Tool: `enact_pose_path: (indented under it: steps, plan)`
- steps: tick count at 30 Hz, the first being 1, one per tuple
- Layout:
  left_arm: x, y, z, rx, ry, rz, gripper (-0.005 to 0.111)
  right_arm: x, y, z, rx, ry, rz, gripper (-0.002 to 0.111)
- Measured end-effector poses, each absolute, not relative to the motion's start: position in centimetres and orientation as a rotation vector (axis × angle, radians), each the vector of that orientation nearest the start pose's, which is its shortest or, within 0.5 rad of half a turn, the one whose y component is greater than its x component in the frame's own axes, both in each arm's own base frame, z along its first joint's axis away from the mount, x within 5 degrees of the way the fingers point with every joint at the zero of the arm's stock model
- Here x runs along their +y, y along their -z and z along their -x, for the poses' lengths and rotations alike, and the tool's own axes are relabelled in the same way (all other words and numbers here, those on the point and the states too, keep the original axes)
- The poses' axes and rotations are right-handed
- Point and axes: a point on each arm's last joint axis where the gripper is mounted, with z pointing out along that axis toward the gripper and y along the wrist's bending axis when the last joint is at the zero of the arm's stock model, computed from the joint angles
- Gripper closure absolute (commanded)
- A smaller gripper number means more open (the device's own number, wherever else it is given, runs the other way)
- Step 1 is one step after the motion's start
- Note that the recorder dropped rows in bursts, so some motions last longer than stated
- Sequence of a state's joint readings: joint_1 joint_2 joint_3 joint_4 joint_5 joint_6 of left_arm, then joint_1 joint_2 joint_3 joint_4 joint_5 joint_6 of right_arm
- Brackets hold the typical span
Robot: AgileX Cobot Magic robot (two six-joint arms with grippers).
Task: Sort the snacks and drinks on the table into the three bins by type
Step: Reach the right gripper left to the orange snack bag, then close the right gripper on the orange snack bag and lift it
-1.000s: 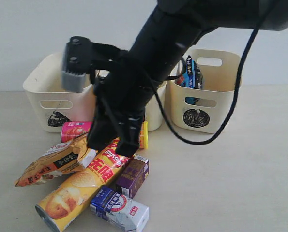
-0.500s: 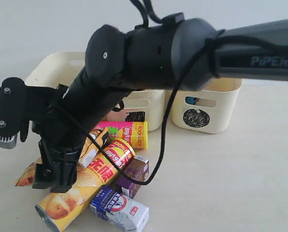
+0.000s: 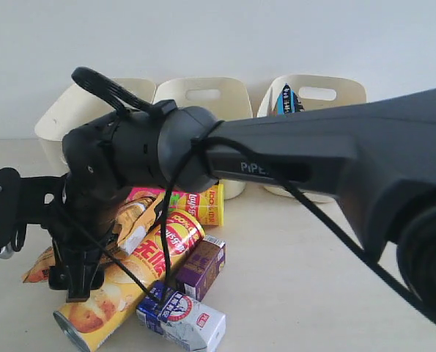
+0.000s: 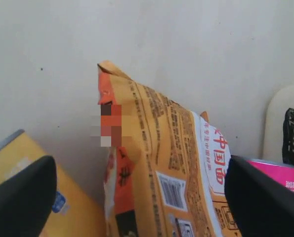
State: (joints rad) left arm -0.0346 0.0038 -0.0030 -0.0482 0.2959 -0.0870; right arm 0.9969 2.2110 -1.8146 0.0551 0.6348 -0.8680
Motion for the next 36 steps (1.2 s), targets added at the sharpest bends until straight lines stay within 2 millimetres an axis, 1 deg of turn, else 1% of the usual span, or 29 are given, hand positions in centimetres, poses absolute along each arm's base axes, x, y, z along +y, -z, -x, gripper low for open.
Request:
enact_pose_path:
  steps: [3,9,15,24,26,28,29,30,32,34,36]
  plan:
    - [-0.3,-18.7,-5.5,1.780,0.133,0.078,0.102,42.1,-18.9,-27.1,1.532,-0.077,2.011,0.025]
    - [-0.3,-18.7,-5.5,1.780,0.133,0.078,0.102,42.2,-18.3,-27.6,1.511,-0.025,1.999,0.025]
    - [-0.3,-18.7,-5.5,1.780,0.133,0.078,0.102,42.2,-18.5,-27.9,1.478,0.023,1.991,0.025]
    - [-0.3,-18.7,-5.5,1.780,0.133,0.078,0.102,42.3,-18.4,-27.9,1.502,0.014,1.973,0.025]
    - [-0.3,-18.7,-5.5,1.780,0.133,0.078,0.102,42.3,-17.8,-28.0,1.509,0.012,1.977,0.025]
    - [-0.3,-18.7,-5.5,1.780,0.133,0.078,0.102,42.6,-16.5,-28.1,1.529,0.006,1.984,0.025]
    - [-0.3,-18.7,-5.5,1.780,0.133,0.078,0.102,42.6,-16.2,-28.1,1.531,0.004,1.983,0.025]
    - [-0.3,-18.7,-5.5,1.780,0.133,0.078,0.102,42.7,-16.0,-28.1,1.532,0.003,1.980,0.027]
    - [-0.3,-18.7,-5.5,1.780,0.133,0.078,0.102,42.7,-15.9,-28.1,1.534,0.002,1.981,0.035]
    - [-0.3,-18.7,-5.5,1.780,0.133,0.078,0.102,42.7,-15.9,-28.1,1.534,0.002,1.981,0.045]
    - [-0.3,-18.7,-5.5,1.780,0.133,0.078,0.102,42.6,-16.0,-28.3,1.535,0.005,1.977,0.057]
